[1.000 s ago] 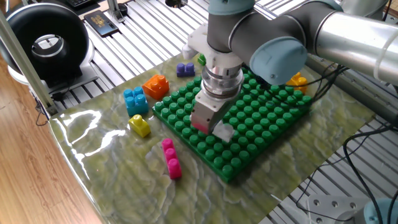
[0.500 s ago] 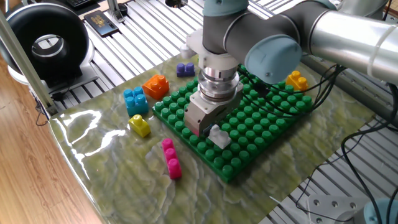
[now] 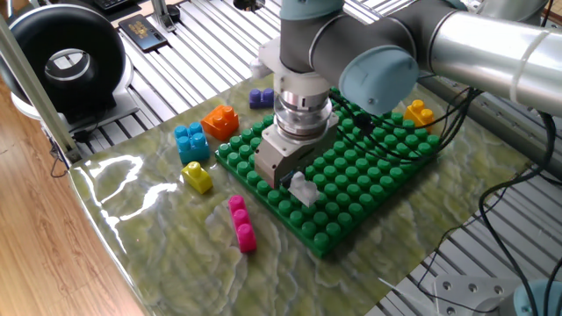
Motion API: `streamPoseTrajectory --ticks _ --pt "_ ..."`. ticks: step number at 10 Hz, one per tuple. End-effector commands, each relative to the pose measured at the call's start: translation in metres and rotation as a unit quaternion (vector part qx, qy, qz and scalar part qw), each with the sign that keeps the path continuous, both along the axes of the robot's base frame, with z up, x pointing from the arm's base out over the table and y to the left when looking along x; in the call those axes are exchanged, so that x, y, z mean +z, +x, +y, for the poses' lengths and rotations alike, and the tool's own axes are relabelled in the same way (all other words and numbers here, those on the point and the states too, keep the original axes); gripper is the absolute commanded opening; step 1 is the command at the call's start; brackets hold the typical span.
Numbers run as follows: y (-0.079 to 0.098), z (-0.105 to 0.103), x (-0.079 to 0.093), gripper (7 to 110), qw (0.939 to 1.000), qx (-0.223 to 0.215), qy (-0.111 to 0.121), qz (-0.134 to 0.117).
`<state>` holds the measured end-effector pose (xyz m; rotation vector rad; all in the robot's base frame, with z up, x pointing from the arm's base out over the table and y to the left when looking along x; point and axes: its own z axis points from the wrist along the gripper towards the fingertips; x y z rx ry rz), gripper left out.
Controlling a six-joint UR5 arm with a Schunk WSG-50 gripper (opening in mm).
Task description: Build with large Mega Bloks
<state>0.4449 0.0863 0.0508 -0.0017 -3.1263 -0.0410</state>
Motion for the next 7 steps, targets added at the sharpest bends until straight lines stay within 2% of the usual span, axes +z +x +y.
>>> streamPoseTrajectory --ticks 1,3,7 --pt "0.013 -0.002 -0.011 7 0.9999 -0.015 -0.008 0.001" --pt "0.013 -0.002 -0.015 7 0.9997 -0.022 -0.011 0.007" --pt "0.011 0.007 -0.009 7 0.9998 -0.019 -0.003 0.007"
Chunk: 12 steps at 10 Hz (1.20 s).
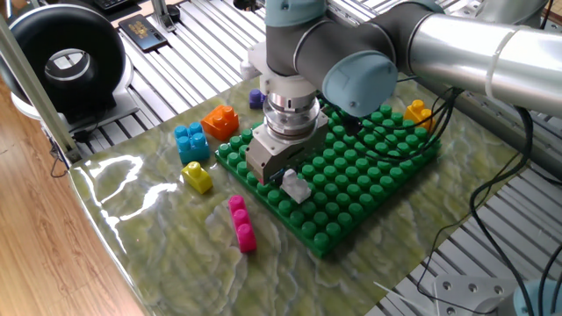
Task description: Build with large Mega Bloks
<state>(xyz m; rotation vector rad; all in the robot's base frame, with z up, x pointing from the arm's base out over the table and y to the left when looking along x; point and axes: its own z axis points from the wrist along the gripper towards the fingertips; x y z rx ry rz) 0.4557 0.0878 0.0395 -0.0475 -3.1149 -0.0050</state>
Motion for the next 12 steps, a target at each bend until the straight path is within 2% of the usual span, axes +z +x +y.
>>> streamPoseTrajectory --ticks 1,3,12 --pt "0.002 0.005 0.0 7 1.0 -0.005 0.007 0.002" --pt "0.006 0.004 -0.006 7 1.0 -0.006 0.005 0.001" --pt "0.005 0.005 -0.011 7 0.9999 -0.011 0.004 0.006"
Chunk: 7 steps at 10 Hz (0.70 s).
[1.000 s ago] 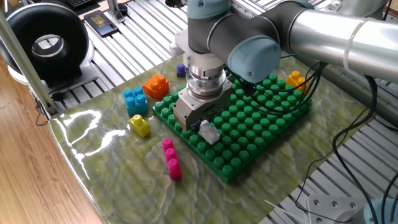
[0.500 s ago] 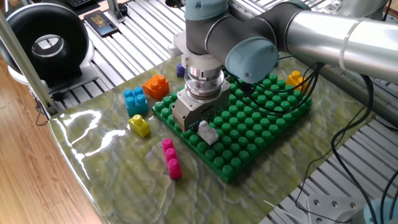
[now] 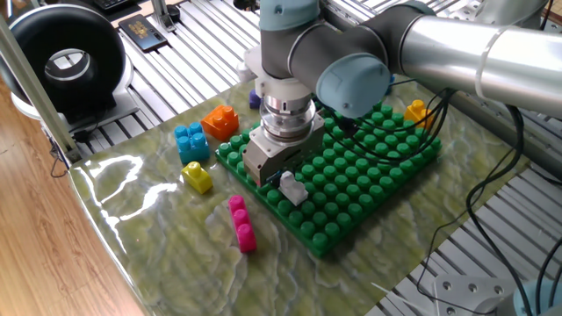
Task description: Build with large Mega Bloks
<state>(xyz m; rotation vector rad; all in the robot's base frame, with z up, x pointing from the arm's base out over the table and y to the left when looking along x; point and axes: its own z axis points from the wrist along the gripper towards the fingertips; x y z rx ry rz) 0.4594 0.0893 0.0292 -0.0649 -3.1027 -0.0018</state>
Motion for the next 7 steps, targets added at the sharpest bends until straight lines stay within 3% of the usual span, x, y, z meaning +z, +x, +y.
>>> streamPoseTrajectory --ticks 1,7 --pt "0.0 0.007 0.0 7 0.9999 -0.007 0.007 0.0" --pt "0.004 0.002 -0.01 7 0.9998 -0.01 0.015 -0.001"
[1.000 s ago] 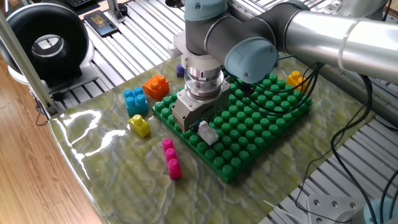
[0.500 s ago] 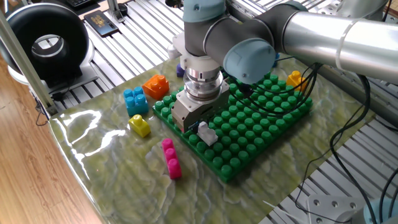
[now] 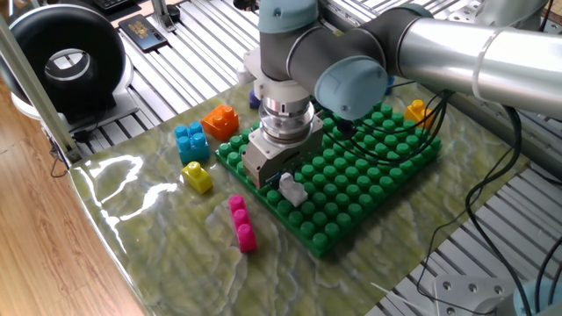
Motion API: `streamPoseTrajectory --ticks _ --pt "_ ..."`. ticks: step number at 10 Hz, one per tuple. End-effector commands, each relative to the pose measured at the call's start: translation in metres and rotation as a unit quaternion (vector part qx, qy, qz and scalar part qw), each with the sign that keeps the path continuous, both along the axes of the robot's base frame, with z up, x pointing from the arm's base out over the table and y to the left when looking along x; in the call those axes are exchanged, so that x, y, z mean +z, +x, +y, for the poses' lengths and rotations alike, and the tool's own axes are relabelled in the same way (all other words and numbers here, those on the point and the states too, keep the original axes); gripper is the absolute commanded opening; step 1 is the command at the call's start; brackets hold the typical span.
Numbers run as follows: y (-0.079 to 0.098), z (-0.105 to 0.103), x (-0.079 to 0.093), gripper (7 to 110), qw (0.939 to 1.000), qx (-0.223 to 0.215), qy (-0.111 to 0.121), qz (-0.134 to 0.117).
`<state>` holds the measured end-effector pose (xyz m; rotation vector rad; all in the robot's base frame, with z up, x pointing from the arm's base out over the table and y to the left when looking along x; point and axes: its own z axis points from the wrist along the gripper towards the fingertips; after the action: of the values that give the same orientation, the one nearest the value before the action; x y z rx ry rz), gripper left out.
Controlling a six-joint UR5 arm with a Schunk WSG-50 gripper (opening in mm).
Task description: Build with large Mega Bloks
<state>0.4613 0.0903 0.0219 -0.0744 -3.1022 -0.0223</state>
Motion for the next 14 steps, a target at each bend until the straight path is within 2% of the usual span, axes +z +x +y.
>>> streamPoseTrajectory --ticks 1,3,4,5,6,7,8,9,14 --pt "0.002 0.003 -0.003 7 0.9999 -0.008 0.01 -0.001" --pt "-0.009 0.016 0.014 7 0.9996 -0.004 0.009 0.025" --pt "-0.008 0.016 0.016 7 0.9997 0.007 0.009 0.023" --pt "-0.01 0.012 0.015 7 0.9992 0.029 0.02 0.02" --pt "-0.011 0.016 0.015 22 0.9974 0.057 0.042 0.017" --pt "-0.012 0.017 0.016 22 0.9968 0.061 0.048 0.018" --pt "-0.014 0.019 0.017 66 0.9961 0.069 0.052 0.019" --pt "-0.014 0.018 0.018 66 0.9954 0.079 0.051 0.018" --pt "-0.014 0.011 0.017 66 0.9969 0.063 0.043 0.019"
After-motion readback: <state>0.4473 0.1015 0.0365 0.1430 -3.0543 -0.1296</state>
